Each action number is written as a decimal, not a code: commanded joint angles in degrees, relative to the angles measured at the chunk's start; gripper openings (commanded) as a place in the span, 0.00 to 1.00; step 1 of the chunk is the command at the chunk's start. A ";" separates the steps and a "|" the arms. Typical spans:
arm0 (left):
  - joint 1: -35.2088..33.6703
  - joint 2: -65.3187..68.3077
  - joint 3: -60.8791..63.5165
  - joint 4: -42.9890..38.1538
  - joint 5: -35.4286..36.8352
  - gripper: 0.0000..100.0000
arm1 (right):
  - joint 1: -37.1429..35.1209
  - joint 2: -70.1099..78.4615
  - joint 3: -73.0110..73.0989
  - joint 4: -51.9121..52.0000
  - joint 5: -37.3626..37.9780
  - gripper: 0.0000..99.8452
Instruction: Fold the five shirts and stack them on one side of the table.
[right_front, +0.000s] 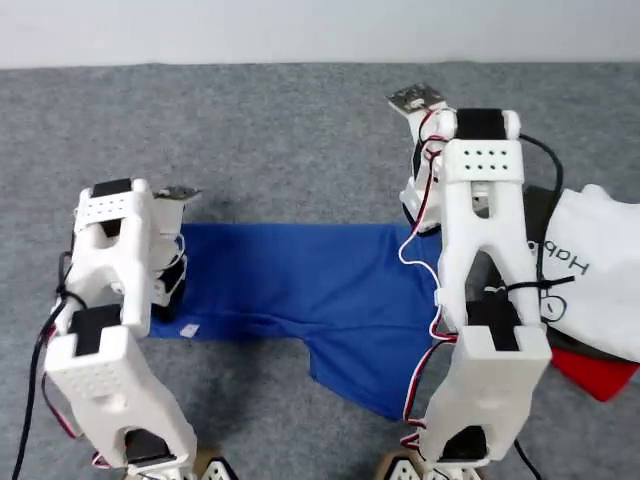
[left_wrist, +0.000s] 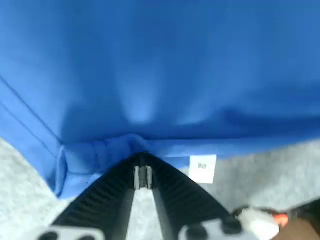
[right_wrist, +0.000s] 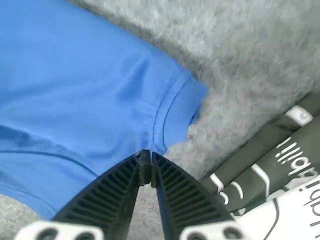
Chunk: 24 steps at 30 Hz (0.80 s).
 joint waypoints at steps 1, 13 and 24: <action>-1.49 -8.26 6.81 1.23 -3.16 0.00 | 1.36 -4.18 0.09 2.42 -0.26 0.01; -3.52 -30.51 12.62 -0.62 -5.27 0.00 | 1.01 -4.44 0.09 2.33 -0.26 0.01; -1.67 -24.44 20.53 -16.35 0.79 0.01 | -2.42 -8.13 2.90 2.42 -0.53 0.01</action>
